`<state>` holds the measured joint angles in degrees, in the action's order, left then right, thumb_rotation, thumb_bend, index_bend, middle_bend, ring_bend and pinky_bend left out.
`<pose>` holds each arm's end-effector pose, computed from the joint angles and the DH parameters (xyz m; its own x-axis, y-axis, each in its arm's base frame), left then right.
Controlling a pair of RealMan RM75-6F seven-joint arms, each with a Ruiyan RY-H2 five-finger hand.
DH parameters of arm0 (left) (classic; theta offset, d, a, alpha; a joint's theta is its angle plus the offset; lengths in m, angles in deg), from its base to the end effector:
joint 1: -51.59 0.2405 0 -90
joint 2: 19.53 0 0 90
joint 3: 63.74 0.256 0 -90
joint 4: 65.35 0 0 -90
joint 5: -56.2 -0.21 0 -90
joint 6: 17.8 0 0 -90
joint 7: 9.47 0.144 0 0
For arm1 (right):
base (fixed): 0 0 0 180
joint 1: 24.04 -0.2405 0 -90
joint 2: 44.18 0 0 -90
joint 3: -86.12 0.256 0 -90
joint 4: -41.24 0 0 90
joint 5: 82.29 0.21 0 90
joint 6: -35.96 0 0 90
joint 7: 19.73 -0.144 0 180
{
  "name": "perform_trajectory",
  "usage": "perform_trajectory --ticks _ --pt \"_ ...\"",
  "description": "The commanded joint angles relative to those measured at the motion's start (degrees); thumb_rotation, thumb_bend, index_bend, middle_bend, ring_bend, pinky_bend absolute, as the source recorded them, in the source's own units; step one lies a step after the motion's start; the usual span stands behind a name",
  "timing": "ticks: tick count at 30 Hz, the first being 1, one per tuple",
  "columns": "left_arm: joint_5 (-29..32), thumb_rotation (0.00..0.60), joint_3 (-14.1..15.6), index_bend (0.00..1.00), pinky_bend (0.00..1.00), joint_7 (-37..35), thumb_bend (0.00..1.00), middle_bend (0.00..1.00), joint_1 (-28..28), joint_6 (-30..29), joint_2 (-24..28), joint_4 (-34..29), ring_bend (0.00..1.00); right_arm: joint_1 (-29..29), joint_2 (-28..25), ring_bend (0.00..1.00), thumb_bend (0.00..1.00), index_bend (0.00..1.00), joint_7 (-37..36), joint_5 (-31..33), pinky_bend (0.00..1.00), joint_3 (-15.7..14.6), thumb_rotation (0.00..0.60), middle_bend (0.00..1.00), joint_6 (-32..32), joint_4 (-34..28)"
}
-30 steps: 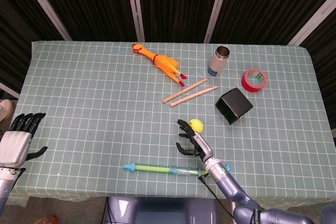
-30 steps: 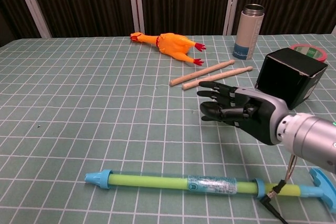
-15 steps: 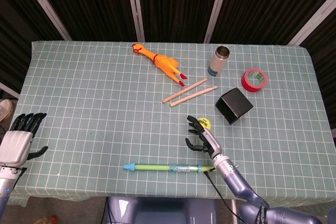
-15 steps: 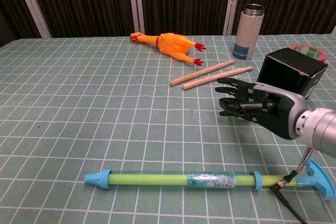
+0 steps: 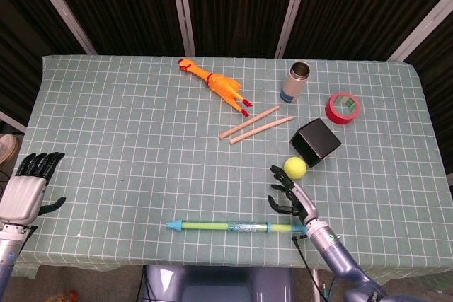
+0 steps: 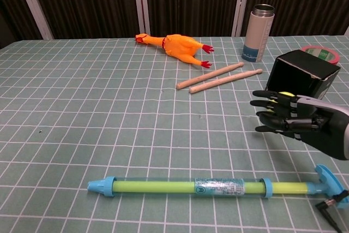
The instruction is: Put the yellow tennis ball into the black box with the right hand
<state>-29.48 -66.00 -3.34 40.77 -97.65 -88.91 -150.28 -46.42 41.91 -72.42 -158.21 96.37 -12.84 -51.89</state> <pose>-0.3148 0.2133 0.1286 0.5287 0.0461 0.8476 0.8468 -0.0970 -0.5229 -0.2028 -0.2542 -0.0230 -0.7506 -0.4368 0.4957 -0.6435 0.3129 -0.6986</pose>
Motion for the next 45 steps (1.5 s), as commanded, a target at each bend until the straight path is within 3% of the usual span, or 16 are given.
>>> perform_trajectory --ticks 1,12,22,30,45 --pt "-0.1 0.600 0.0 0.10 0.10 0.1 0.14 0.12 0.0 -0.2 -0.1 -0.1 0.08 -1.0 -0.9 0.02 0.52 0.00 -0.1 -0.4 0.11 0.4 0.600 0.04 1.1 0.9" --pt "0.4 0.600 0.0 0.10 0.10 1.5 0.14 0.12 0.3 -0.5 -0.6 -0.1 0.08 -4.0 -6.6 0.02 0.52 0.00 -3.0 -3.4 0.11 -0.5 0.600 0.04 6.8 6.7" --pt "1.5 0.600 -0.1 0.11 0.10 3.1 0.14 0.12 0.5 -0.4 -1.2 -0.4 0.08 -3.5 -11.6 0.04 0.52 0.00 -5.7 -9.9 0.11 -5.5 0.600 0.04 7.4 10.7" --pt "1.6 0.600 -0.1 0.11 0.10 3.7 0.14 0.12 0.4 -0.2 -1.4 -0.6 0.08 -5.7 -11.6 0.06 0.52 0.00 -4.0 -15.0 0.11 -7.1 0.600 0.04 5.5 14.9" --pt "2.3 0.600 -0.4 0.11 0.10 3.8 0.14 0.12 0.1 0.6 -1.5 -0.4 0.08 -8.1 -10.4 0.06 0.52 0.01 -3.9 -14.0 0.09 -7.0 0.600 0.04 3.4 19.8"
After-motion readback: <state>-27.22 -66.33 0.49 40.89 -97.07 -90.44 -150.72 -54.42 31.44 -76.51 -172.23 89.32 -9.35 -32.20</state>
